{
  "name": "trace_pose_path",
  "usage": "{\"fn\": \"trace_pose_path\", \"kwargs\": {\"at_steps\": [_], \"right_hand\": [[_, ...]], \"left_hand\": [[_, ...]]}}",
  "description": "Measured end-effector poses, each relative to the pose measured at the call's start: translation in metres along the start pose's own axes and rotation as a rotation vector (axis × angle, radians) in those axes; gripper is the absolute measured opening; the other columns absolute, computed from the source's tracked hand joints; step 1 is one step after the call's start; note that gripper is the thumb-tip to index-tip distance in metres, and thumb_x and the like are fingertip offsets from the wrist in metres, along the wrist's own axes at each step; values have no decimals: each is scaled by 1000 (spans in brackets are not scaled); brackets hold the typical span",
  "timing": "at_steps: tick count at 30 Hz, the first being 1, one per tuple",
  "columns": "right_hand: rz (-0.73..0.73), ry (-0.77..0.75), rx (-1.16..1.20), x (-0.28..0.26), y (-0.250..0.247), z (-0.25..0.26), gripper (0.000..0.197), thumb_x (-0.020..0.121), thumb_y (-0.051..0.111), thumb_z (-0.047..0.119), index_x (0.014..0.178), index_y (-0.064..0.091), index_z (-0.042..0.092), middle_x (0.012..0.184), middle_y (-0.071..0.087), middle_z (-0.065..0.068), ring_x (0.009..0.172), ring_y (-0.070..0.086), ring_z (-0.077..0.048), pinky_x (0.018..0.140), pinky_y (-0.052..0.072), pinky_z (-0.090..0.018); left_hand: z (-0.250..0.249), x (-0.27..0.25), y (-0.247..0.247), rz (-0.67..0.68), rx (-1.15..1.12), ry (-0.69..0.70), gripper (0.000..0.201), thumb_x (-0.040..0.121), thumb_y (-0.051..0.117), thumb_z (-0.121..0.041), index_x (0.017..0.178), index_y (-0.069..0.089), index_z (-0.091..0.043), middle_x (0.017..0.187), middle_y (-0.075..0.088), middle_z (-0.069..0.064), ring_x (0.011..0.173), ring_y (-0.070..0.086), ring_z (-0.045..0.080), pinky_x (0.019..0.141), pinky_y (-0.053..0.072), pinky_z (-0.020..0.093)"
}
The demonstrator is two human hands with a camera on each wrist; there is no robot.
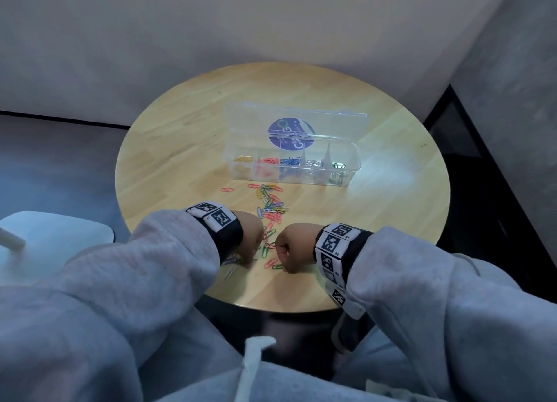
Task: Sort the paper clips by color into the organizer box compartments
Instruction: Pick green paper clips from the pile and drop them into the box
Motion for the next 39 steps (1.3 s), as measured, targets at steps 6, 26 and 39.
{"fn": "trace_pose_path", "kwargs": {"at_steps": [6,26,39], "right_hand": [[10,81,223,-6,-16,-21,10,72,67,14,66,61,18,66,57,4,60,49,-12,58,44,-23],[-1,71,1093,-3,-23,-32,25,87,43,-9,77,51,13,66,47,-3,58,48,-13,50,42,-20],[-5,-120,-92,29,-24,27,39,77,71,23,114,57,24,102,53,2,100,58,-24,80,49,-33]], "left_hand": [[25,-9,-20,-77,-424,-3,19,77,73,-30,66,59,-23,61,55,-9,67,51,12,70,42,25],[94,-30,-24,-152,-1361,-313,22,88,61,-28,77,47,-14,59,41,0,38,31,10,36,21,14],[95,-17,-6,39,-337,-453,25,83,68,-34,68,60,-14,69,56,-2,66,54,17,55,39,23]]}}
Point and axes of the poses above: each hand's wrist, its own x-axis towards the middle knuckle, its own y-axis out of the palm, z = x × y, the point moved 7 cm from there along x, towards the middle knuckle
